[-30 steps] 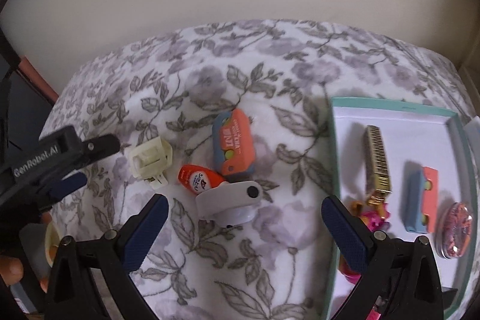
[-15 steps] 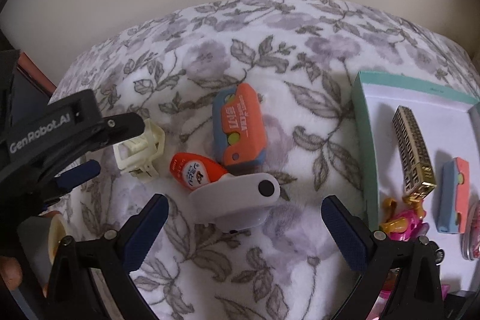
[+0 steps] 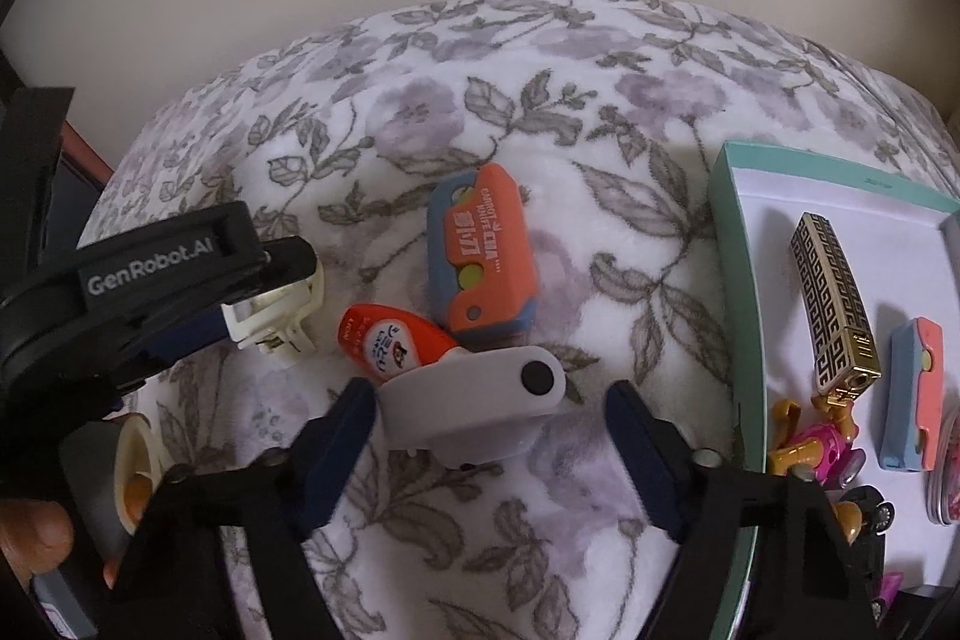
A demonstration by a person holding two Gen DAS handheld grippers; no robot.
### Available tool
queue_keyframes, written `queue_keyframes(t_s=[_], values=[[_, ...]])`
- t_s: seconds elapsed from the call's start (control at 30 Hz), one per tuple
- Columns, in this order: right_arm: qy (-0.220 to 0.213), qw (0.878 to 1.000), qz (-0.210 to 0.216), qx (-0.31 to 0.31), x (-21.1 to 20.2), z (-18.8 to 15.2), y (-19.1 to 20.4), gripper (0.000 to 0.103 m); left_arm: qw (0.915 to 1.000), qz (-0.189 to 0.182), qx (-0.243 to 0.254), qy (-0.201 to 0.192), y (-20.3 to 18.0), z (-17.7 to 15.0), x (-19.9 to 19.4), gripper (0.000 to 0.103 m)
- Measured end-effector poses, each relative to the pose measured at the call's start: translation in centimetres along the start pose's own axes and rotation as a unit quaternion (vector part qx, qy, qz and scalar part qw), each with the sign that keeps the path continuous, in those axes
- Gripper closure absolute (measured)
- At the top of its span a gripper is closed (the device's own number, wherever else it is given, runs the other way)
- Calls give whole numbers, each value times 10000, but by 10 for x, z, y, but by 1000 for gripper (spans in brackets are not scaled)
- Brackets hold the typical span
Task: Organize rigid objects
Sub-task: 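Grasp the cream plug adapter with the left tool while the right tool grasps the white round watch, then carry the plug adapter and white watch into the tray and release both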
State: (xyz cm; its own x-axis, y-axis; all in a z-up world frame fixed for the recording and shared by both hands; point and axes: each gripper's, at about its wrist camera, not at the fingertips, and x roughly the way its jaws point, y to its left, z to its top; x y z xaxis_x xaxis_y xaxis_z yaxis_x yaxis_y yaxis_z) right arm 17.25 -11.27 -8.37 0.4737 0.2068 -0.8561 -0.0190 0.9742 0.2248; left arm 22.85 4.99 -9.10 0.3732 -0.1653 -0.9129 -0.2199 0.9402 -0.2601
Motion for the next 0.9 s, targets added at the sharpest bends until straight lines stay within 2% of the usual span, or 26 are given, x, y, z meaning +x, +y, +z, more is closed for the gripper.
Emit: queue_keyframes(t_s=[0.03, 0.27, 0.53, 0.67, 0.9], values=[[-6, 10000, 32, -4, -1, 0, 0, 30, 10000, -51, 19, 18, -2, 0, 1, 43], [-33, 9999, 160, -29, -4, 0, 2, 42, 10000, 1, 80, 44, -6, 0, 1, 44], [-71, 9995, 306, 48, -13, 3, 0, 43, 10000, 23, 5, 17, 0, 3, -10, 44], [-281, 9990, 348, 64, -32, 9, -2, 43, 9997, 102, 10, -199, -1, 6, -31, 44], [-738, 9967, 285, 174, -78, 21, -13, 43, 9969, -51, 202, -758, -21, 13, -82, 44]])
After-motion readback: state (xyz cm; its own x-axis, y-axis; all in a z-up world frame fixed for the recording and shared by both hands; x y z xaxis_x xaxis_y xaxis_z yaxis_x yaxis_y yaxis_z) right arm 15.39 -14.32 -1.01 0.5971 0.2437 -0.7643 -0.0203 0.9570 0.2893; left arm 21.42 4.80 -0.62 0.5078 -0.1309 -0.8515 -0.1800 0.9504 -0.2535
